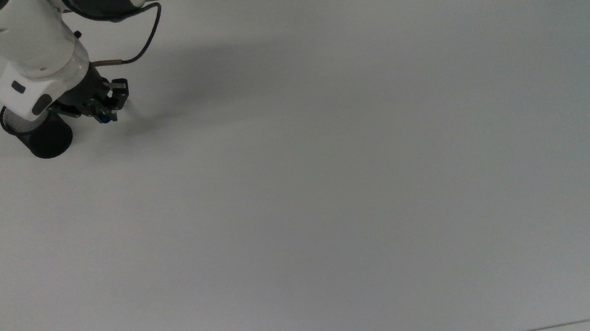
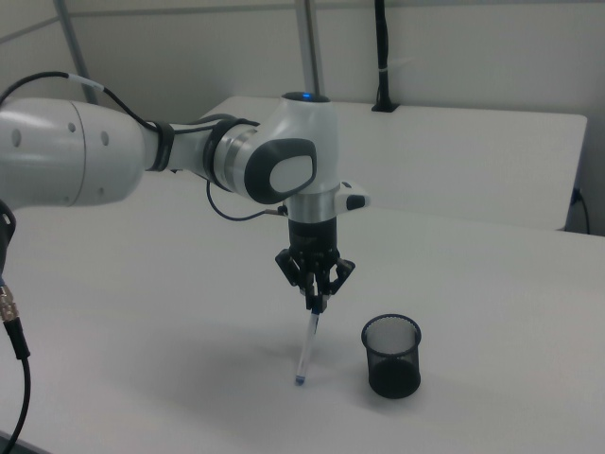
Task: Remove the marker
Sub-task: 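Carry the held marker away from the cup above the table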
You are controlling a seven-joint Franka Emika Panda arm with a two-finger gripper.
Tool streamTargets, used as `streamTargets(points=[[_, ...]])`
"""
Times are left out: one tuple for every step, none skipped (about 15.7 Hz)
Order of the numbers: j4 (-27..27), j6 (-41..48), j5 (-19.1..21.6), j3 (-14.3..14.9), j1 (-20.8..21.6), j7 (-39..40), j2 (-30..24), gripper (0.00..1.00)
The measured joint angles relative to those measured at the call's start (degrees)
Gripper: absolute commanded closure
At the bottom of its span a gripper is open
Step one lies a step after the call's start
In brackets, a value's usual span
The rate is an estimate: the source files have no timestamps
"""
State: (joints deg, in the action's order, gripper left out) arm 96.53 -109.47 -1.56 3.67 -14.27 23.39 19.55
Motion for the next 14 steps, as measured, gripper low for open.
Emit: streamTargets(points=[[0.0, 0.0, -0.3, 0.0, 0.4, -0.7, 0.4, 0.28], [0.0, 0.0, -0.6, 0.0, 0.7, -1.5, 0.5, 0.00], [0.0, 0.0, -0.8, 0.0, 1.1, -2.2, 0.6, 0.00], [0.0, 0.0, -0.9, 0.0, 1.4, -2.6, 0.7, 0.00], [-0.1, 0.0, -0.9, 0.0, 1.6, -3.0, 0.7, 0.00], [-0.3, 0.0, -0.9, 0.0, 1.9, -3.7, 0.6, 0.00], [-0.4, 0.0, -0.9, 0.0, 2.5, -4.4, 0.4, 0.00], [-0.6, 0.0, -0.9, -0.1, 3.5, -5.3, 0.0, 0.00], [-0.7, 0.0, -0.9, -0.1, 4.8, -6.7, -0.6, 0.00], [-0.9, 0.0, -0.9, -0.1, 6.3, -8.3, -1.4, 0.00], [-1.2, 0.0, -0.9, -0.2, 7.8, -9.7, -2.4, 0.00], [-1.3, 0.1, -0.9, -0.2, 9.5, -11.1, -3.7, 0.00], [-1.3, 0.8, -1.3, -0.2, 11.3, -12.7, -5.1, 0.00], [-1.3, 2.0, -1.8, -0.2, 13.2, -14.7, -6.5, 0.00]])
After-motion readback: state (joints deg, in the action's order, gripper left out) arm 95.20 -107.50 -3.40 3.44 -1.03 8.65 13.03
